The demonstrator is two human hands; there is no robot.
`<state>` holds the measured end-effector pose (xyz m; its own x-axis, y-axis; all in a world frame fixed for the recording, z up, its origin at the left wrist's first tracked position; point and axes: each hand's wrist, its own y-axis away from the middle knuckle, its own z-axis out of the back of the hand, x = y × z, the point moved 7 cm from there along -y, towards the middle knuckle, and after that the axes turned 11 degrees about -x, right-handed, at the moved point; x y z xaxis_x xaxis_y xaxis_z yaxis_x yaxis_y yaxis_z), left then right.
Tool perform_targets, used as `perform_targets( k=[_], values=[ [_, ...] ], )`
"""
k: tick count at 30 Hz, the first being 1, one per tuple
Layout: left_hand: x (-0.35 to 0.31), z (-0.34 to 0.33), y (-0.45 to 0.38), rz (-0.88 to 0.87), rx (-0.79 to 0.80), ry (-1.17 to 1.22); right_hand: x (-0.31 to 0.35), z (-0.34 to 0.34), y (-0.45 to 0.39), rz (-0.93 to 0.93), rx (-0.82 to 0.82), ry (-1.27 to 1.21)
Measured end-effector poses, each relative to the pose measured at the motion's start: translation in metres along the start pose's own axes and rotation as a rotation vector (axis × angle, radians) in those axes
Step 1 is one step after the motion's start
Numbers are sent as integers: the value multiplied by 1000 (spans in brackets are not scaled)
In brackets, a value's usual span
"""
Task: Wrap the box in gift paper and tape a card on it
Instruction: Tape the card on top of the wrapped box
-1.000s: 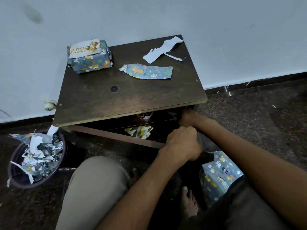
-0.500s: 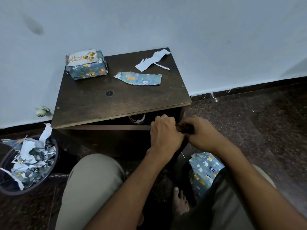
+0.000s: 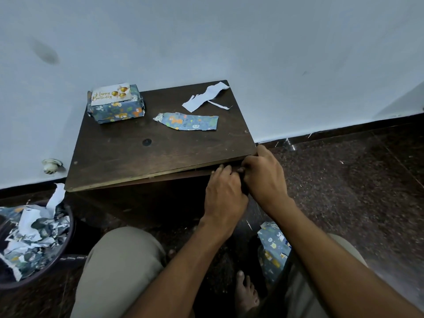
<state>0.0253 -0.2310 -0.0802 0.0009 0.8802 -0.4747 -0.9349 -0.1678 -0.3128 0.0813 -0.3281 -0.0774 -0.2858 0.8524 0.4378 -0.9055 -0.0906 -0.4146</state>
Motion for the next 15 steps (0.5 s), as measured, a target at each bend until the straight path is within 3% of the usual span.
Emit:
perform_targets(
  k=[3, 11, 15],
  values=[
    [-7, 19, -6, 53, -98, 33, -1, -5, -1, 15, 39, -19],
    [1, 21, -22, 49, 149, -37, -1, -17, -8, -54, 3, -47],
    [11, 29, -39, 45, 157, -31, -1, -16, -11, -133, 65, -51]
  ],
)
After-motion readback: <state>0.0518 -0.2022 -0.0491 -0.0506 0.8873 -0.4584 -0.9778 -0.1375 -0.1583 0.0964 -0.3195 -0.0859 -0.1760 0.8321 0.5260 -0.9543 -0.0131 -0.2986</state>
